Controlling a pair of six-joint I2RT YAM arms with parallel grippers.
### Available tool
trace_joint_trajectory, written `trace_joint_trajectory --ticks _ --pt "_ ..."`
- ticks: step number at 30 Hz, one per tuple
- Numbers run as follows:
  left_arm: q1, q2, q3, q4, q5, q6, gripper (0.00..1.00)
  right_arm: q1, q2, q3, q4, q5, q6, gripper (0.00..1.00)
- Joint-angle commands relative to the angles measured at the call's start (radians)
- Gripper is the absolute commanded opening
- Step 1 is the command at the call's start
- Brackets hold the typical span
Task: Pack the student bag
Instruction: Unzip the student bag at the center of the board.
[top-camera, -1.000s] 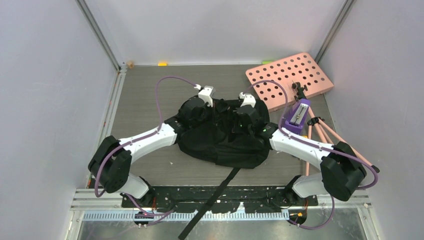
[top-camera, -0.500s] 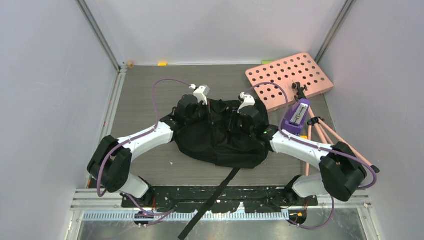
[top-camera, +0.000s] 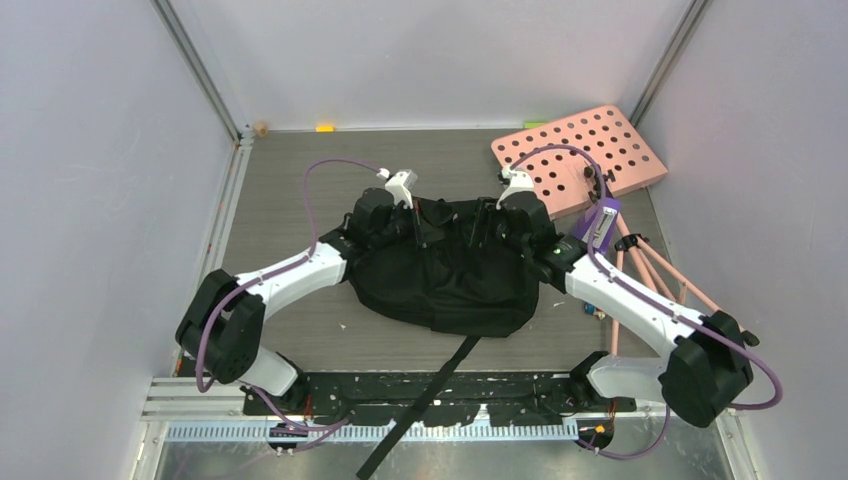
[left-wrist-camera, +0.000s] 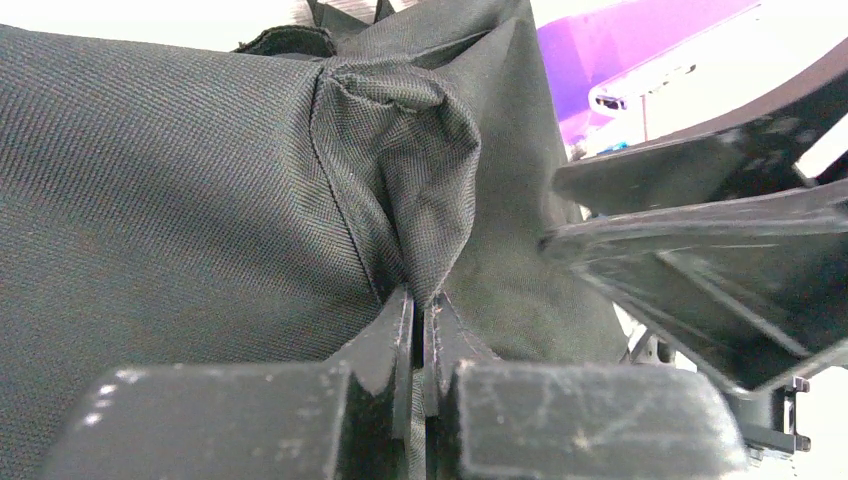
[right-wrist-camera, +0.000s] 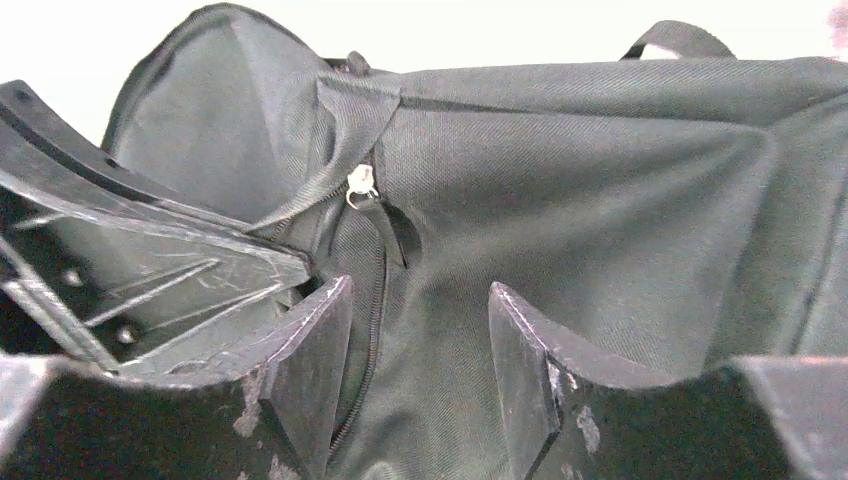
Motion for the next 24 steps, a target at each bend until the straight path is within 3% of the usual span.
trace_joint_trajectory --ticks 1,7,24 --pt "-0.001 0.006 0.031 0.005 0.054 -0.034 0.00 -0.017 0.077 0.043 0.039 -0.148 -0.059 0.58" --pt "0.000 0.004 0.039 -0.021 0.044 -0.041 0.00 -0.025 0.134 0.045 0.127 -0.239 -0.065 0.56" --pt "0.000 0.015 0.043 -0.039 0.040 -0.065 0.00 -0.027 0.250 0.071 0.217 -0.214 -0.167 0.39"
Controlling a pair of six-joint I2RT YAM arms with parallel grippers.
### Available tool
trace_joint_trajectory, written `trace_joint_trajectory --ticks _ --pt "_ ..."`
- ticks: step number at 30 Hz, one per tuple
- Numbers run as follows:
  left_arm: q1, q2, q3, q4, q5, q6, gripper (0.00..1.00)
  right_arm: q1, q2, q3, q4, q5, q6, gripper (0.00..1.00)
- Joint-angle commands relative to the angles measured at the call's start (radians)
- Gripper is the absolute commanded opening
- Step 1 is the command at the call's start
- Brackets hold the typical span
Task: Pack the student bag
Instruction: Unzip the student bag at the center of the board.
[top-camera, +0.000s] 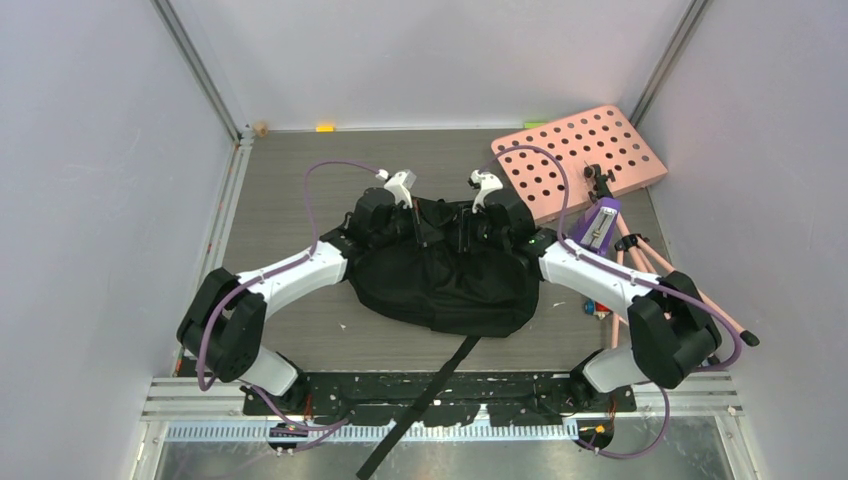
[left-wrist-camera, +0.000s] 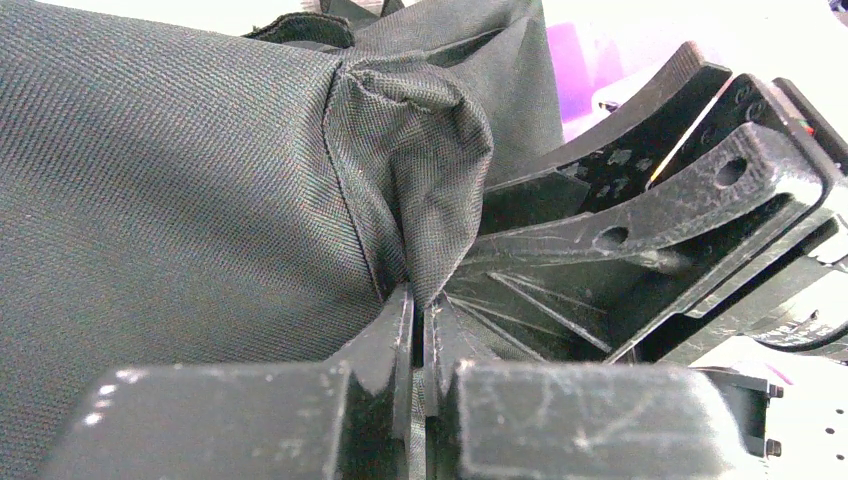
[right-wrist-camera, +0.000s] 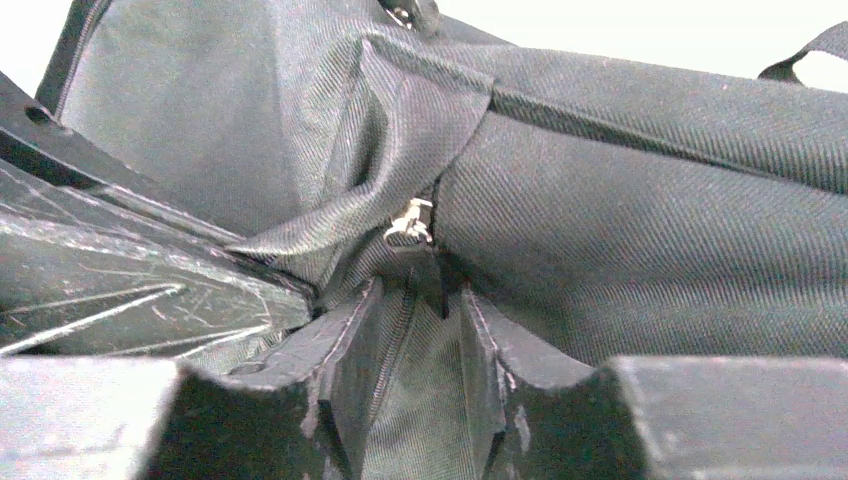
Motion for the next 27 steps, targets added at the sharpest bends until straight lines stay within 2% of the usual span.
trace_joint_trajectory --ticks 1,2,5,7,11,13,15,17,22,27 --pt "-0.002 0.004 0.034 -0.018 0.044 -0.019 0.00 -0.004 0.018 0.053 0.086 -0.010 -0.043 0.37" --pt "-0.003 0.005 0.033 -0.018 0.046 -0.019 0.00 -0.004 0.026 0.056 0.088 -0.013 -0.049 0.34" --pt "-0.001 0.004 0.036 -0.019 0.053 -0.019 0.00 -0.004 0.041 0.065 0.076 -0.027 -0.067 0.08" --pt "0.010 -0.003 0.044 -0.036 0.050 -0.015 0.03 -0.003 0.033 0.071 0.055 -0.032 -0.072 0.01" --pt "0.019 -0.037 0.085 -0.119 -0.010 0.037 0.44 -0.003 -0.019 0.048 0.034 -0.036 -0.066 0.00" --pt "0.019 -0.045 0.119 -0.177 -0.044 0.070 0.59 -0.002 -0.052 0.031 0.027 -0.041 -0.059 0.00" --pt "0.019 -0.038 0.160 -0.212 -0.073 0.098 0.67 -0.003 -0.076 0.013 0.024 -0.047 -0.052 0.00" --pt "0.020 -0.016 0.205 -0.237 -0.091 0.122 0.70 -0.003 -0.093 0.004 0.022 -0.051 -0.045 0.01" --pt "0.019 0.074 0.302 -0.259 -0.163 0.141 0.69 -0.002 -0.108 -0.009 0.022 -0.061 -0.034 0.00" --pt "0.016 0.145 0.381 -0.232 -0.153 0.147 0.69 -0.003 -0.107 -0.015 0.022 -0.064 -0.032 0.00"
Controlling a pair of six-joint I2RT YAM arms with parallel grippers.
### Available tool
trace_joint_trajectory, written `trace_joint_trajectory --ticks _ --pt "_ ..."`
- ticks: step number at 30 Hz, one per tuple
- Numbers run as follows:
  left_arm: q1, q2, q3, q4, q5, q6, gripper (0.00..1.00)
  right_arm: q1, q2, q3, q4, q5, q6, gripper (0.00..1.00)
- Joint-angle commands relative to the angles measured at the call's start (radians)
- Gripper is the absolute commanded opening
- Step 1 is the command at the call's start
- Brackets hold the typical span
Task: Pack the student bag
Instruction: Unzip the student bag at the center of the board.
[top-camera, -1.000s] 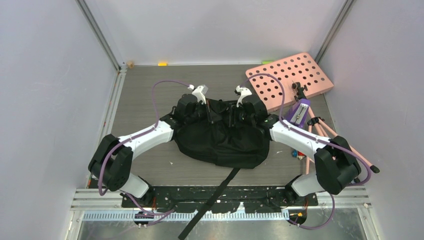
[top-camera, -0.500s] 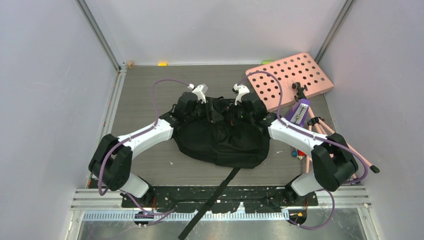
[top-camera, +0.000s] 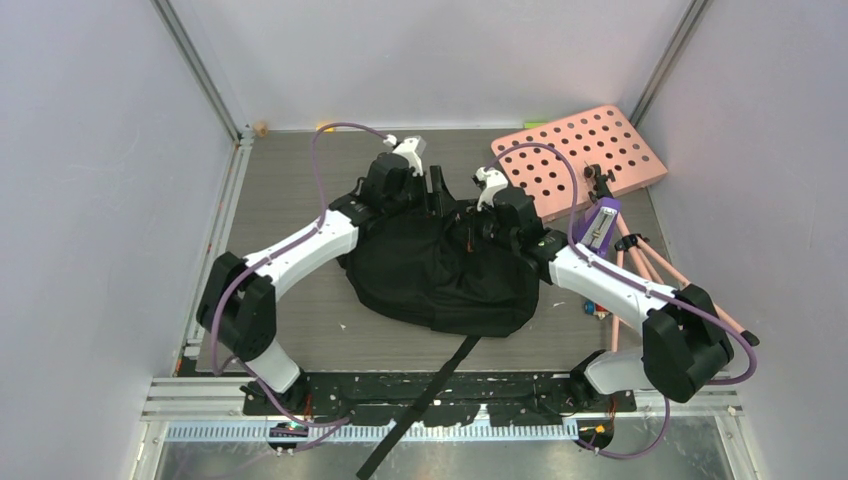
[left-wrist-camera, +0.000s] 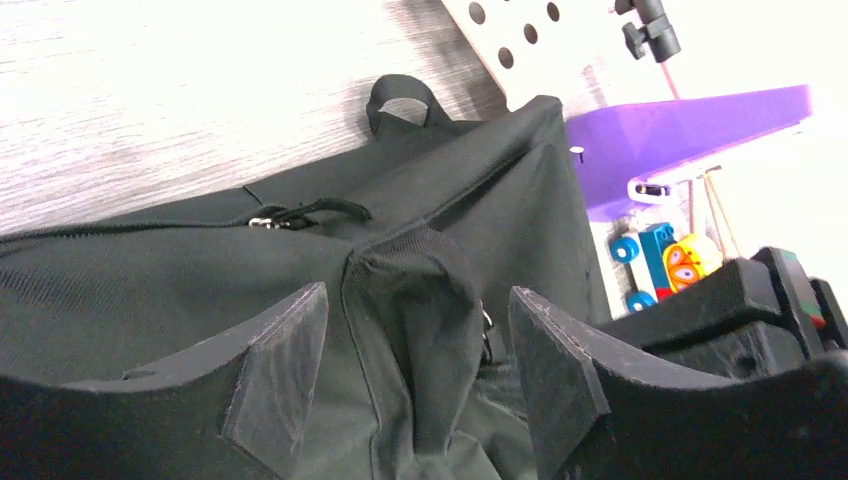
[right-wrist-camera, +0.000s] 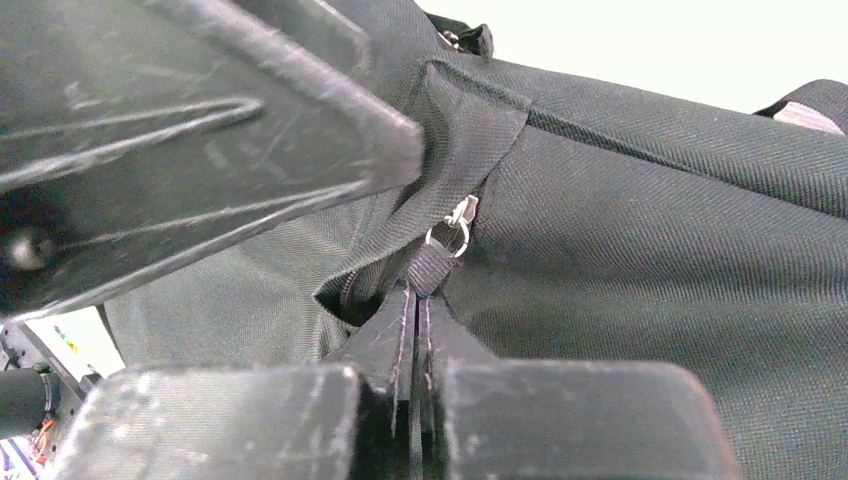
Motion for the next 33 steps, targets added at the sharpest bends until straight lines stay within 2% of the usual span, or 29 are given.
trace_joint_trajectory --ticks 1,3,11,14,18,22,24,29,33 --pt "0.003 0.059 0.083 -0.003 -0.022 0.041 0.69 0.000 -0.031 -0.008 0.008 -0.029 0.010 0.00" --pt "0.004 0.088 0.112 -0.027 -0.024 0.047 0.67 0.000 -0.032 -0.009 0.010 -0.031 0.012 0.00" --pt "-0.022 0.144 0.148 -0.023 -0.025 0.043 0.46 0.000 -0.024 -0.020 0.022 -0.031 0.013 0.01" --pt "-0.044 0.131 0.139 -0.024 -0.075 0.050 0.45 0.000 -0.019 -0.020 0.023 -0.031 0.013 0.00" --pt "-0.092 0.079 0.113 -0.036 -0.226 0.079 0.56 -0.001 -0.020 -0.023 0.025 -0.030 0.012 0.00" --pt "-0.137 0.032 0.087 -0.041 -0.329 0.086 0.58 0.000 -0.022 -0.024 0.030 -0.030 0.012 0.00" --pt "-0.145 0.027 0.082 -0.042 -0.336 0.080 0.57 0.000 -0.020 -0.025 0.032 -0.033 0.015 0.00" --pt "-0.147 0.050 0.083 -0.053 -0.309 0.045 0.46 0.000 -0.019 -0.024 0.036 -0.038 0.020 0.00" --pt "-0.148 0.068 0.089 -0.072 -0.306 0.022 0.43 -0.001 -0.030 -0.026 0.034 -0.034 0.021 0.00"
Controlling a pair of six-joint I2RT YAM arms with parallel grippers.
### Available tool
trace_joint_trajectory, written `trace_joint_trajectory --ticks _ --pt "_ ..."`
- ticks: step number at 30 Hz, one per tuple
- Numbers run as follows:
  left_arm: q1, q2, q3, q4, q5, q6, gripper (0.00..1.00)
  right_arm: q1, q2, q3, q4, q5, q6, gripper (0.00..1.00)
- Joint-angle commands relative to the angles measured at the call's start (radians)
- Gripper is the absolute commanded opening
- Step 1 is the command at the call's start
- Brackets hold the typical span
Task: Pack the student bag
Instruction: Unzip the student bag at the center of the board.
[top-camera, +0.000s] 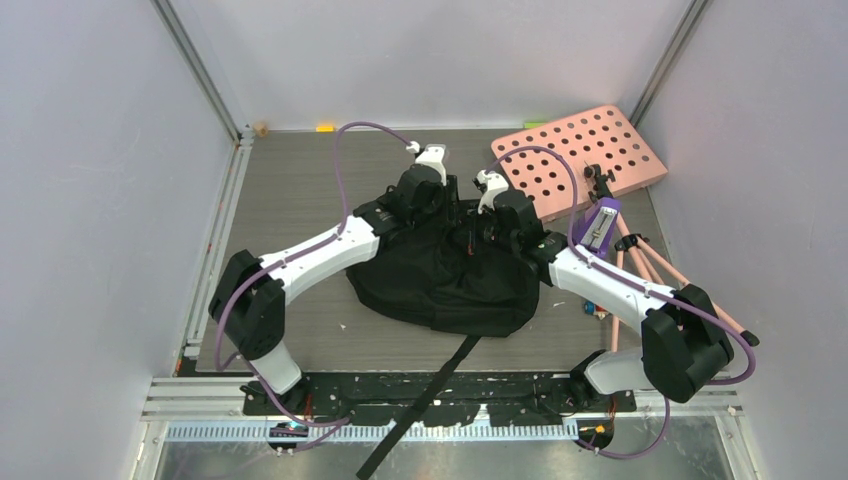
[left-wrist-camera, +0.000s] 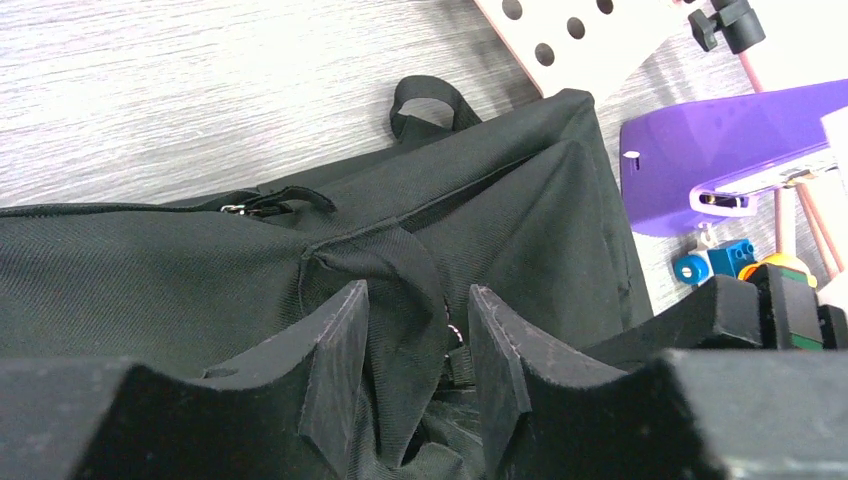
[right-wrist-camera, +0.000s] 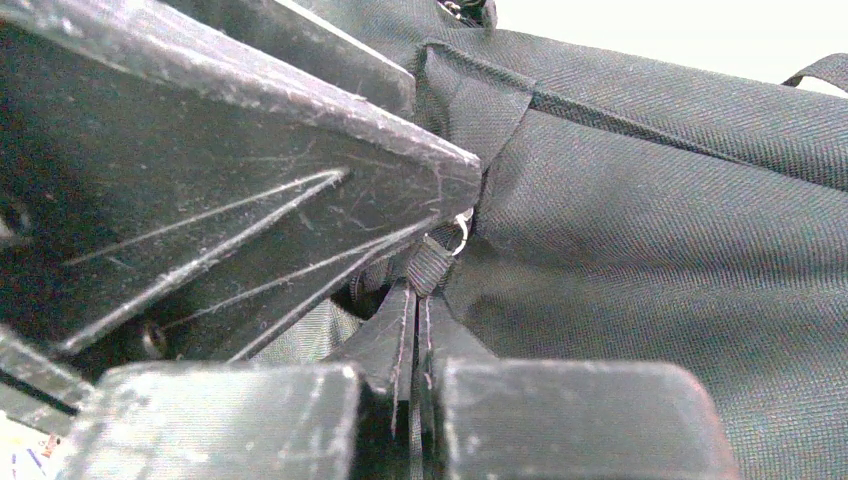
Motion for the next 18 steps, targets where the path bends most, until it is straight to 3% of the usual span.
trace_joint_trajectory --ticks 1,7,14,18 --pt "0.004 0.004 0.005 -0.021 -0.024 -0.034 0.43 0.004 -0.032 0.000 0.026 -0.021 0.005 0.00" --pt "0.004 0.054 0.030 -0.035 0.012 -0.053 0.37 0.004 -0.042 -0.006 0.026 -0.021 0.006 0.00" --pt "0.006 0.095 0.058 -0.024 0.008 -0.065 0.17 0.005 -0.052 -0.006 0.011 -0.033 0.008 0.00" --pt "0.018 0.089 0.056 0.004 -0.002 -0.066 0.16 0.004 -0.061 -0.016 0.002 -0.029 0.008 0.00"
